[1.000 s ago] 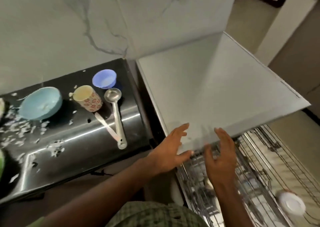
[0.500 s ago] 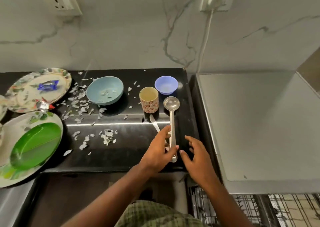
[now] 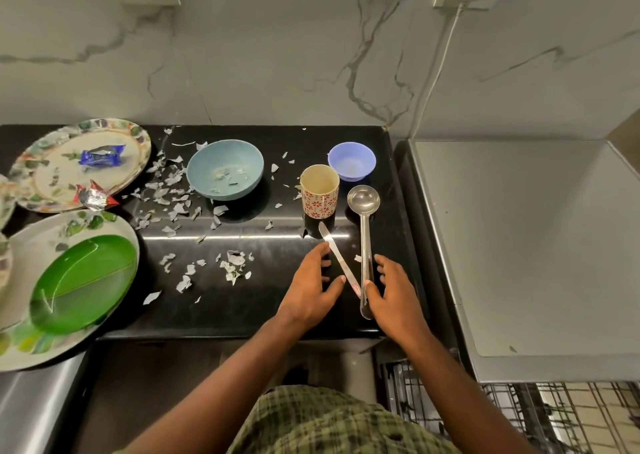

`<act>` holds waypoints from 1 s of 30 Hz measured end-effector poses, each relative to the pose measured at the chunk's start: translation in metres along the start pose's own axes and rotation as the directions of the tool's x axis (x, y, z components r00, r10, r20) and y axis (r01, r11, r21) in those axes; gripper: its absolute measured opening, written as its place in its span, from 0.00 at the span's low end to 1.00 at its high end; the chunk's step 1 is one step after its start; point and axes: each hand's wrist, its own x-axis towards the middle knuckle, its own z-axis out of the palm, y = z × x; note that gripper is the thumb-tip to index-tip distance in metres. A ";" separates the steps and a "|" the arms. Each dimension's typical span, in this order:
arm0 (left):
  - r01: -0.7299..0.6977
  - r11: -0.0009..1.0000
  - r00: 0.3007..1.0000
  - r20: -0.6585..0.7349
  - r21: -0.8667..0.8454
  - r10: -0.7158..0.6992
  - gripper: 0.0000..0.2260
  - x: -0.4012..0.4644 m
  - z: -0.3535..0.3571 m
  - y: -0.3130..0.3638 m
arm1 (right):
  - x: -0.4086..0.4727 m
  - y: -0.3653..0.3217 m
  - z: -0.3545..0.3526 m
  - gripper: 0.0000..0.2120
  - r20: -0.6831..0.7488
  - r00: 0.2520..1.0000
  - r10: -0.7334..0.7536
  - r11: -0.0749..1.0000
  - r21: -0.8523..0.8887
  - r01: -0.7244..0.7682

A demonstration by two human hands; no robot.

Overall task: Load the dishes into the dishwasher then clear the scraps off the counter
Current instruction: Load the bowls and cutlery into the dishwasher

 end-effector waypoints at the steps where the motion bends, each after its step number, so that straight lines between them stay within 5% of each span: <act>1: 0.006 1.000 1.000 0.000 0.003 -0.006 0.34 0.002 0.000 0.000 | 0.000 0.000 0.001 0.29 -0.004 1.000 0.000 1.000 -0.007 0.000; 19: 0.083 0.994 0.996 0.023 0.071 -0.085 0.29 0.029 -0.008 0.013 | 0.008 -0.010 0.012 0.32 -0.058 0.998 0.011 0.990 -0.142 -0.019; 26: -0.144 0.988 0.971 -0.183 0.064 0.153 0.19 0.044 -0.017 0.022 | 0.010 -0.014 0.007 0.32 -0.083 0.993 0.087 0.996 -0.004 -0.088; 30: -0.220 0.947 0.897 -0.333 0.233 0.290 0.26 0.069 -0.025 0.043 | 0.015 -0.014 0.004 0.32 -0.078 0.987 0.140 0.987 0.086 -0.133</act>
